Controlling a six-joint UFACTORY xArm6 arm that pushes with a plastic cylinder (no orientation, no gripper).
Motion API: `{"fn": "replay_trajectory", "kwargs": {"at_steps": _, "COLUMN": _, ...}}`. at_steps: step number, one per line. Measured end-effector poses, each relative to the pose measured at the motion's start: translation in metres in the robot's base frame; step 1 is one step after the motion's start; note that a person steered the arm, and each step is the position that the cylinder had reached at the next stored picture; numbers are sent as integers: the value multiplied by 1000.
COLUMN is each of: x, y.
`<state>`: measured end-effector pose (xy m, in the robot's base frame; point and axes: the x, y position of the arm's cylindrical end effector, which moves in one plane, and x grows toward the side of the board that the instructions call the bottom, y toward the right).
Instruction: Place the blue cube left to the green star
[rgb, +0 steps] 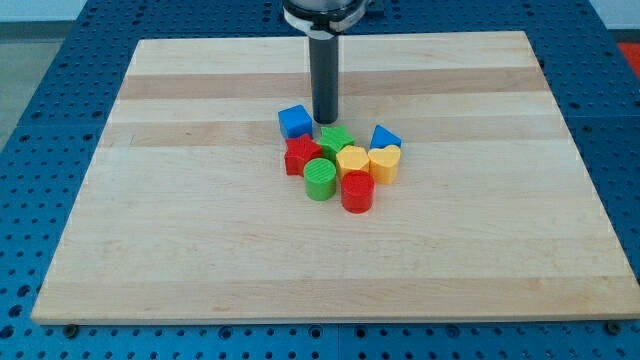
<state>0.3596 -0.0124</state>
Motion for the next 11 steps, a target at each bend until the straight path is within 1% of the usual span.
{"fn": "replay_trajectory", "kwargs": {"at_steps": 1, "x": -21, "y": -41}}
{"fn": "replay_trajectory", "kwargs": {"at_steps": 3, "x": -21, "y": -84}}
{"fn": "replay_trajectory", "kwargs": {"at_steps": 4, "x": -9, "y": -81}}
{"fn": "replay_trajectory", "kwargs": {"at_steps": 5, "x": -6, "y": -52}}
{"fn": "replay_trajectory", "kwargs": {"at_steps": 7, "x": 7, "y": -28}}
{"fn": "replay_trajectory", "kwargs": {"at_steps": 10, "x": 31, "y": -21}}
{"fn": "replay_trajectory", "kwargs": {"at_steps": 11, "x": 31, "y": -21}}
